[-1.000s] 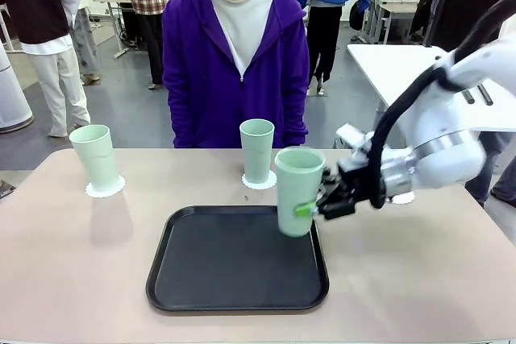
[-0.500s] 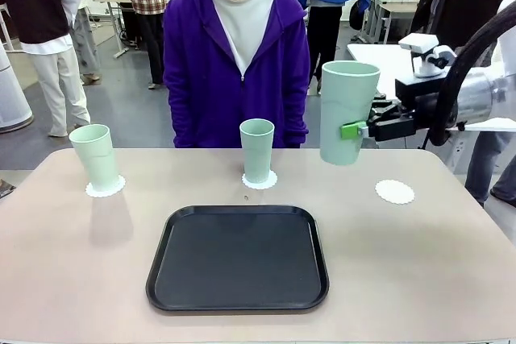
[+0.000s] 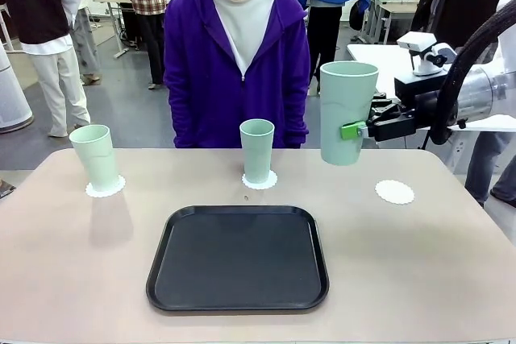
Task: Place coasters on the table and set cups on them.
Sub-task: Take one Reusable plastic cup from the Flat Tray and place it on a coaster set by the human.
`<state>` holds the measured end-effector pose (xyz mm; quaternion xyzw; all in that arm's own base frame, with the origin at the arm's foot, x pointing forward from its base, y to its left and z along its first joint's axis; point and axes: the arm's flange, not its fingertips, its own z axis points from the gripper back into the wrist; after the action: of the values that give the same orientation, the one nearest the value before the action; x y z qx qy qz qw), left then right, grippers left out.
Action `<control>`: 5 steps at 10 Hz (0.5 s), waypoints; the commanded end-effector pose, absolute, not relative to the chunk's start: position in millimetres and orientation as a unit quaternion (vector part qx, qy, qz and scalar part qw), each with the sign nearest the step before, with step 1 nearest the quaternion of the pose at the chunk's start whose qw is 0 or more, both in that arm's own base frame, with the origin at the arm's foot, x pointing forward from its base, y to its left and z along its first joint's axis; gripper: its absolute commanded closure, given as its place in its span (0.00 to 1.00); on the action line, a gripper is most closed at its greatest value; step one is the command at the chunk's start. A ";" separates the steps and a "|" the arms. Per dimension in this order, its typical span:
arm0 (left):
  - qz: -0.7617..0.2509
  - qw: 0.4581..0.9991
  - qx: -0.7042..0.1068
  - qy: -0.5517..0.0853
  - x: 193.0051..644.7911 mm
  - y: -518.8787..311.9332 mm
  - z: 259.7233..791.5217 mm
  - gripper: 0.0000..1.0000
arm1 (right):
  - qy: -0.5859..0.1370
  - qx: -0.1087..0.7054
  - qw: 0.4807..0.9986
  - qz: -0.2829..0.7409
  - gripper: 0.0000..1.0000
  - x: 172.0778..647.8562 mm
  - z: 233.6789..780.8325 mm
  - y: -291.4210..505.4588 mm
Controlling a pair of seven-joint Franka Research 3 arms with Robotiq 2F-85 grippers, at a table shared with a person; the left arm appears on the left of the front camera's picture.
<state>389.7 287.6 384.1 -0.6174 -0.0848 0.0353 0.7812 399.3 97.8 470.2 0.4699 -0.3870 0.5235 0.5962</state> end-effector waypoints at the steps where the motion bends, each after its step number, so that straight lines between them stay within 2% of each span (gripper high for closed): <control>1: 0.035 0.780 -0.618 -0.087 387.7 287.7 385.8 0.00 | -0.405 0.464 0.610 0.499 0.16 422.5 460.1 75.9; 5: 0.035 0.780 -0.618 -0.087 387.7 287.7 385.8 0.00 | -0.493 0.419 0.636 0.420 0.16 487.6 417.4 -37.5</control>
<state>389.5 287.8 384.1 -0.6175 -0.0850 0.0355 0.7812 467.0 -31.2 419.7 0.4274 -0.4571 0.4301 0.6507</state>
